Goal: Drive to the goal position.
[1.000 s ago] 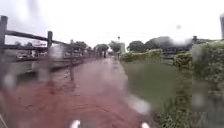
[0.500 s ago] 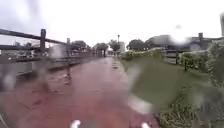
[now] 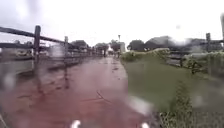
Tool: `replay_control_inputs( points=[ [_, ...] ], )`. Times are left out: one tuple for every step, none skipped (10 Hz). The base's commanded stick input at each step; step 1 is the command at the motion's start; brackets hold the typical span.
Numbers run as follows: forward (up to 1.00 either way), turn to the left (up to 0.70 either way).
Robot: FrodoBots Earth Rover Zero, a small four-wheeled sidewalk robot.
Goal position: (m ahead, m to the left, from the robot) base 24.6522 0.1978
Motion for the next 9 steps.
replay_control_inputs(
  points=[
    [0.7, 0.06],
    [0.7, 0.27],
    [0.7, 0.27],
    [0.7, 0.09],
    [0.7, 0.0],
    [0.7, 0.0],
    [0.7, 0.0],
    [0.7, 0.0],
    [0.7, 0.0]
  ],
)
